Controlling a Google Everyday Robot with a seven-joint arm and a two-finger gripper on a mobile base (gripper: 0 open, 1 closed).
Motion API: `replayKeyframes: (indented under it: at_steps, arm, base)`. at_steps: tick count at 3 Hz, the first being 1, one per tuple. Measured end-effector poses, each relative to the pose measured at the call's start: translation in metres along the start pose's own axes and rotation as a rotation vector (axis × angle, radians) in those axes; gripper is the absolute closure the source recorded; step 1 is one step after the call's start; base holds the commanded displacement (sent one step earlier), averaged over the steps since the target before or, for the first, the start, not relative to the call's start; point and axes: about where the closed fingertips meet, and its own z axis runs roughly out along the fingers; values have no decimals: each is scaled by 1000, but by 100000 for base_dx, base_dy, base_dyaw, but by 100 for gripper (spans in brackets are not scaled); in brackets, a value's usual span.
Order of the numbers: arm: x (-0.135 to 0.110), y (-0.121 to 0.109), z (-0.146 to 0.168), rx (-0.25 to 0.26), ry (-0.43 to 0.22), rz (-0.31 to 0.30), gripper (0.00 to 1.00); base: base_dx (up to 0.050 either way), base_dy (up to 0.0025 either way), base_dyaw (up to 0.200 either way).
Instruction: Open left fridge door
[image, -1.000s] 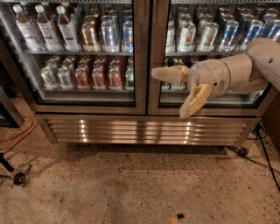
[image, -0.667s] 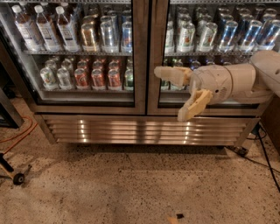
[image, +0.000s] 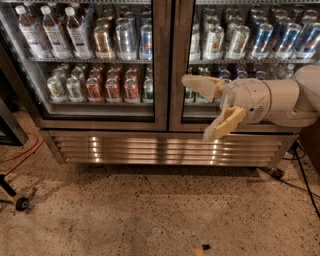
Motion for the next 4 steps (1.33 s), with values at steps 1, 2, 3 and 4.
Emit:
replayKeyframes:
  at_steps: [1,2,3,4]
  arm:
    - [-12,4,4,24,30,-15,0]
    - [-42,24,17,37,65,-72,0]
    - [-40,23,17,40,58,-81,0]
    - [-40,24,14,80,47,-157,0]
  base:
    - [0,0,0]
    - [0,0,0]
    - [0,0,0]
    - [0,0,0]
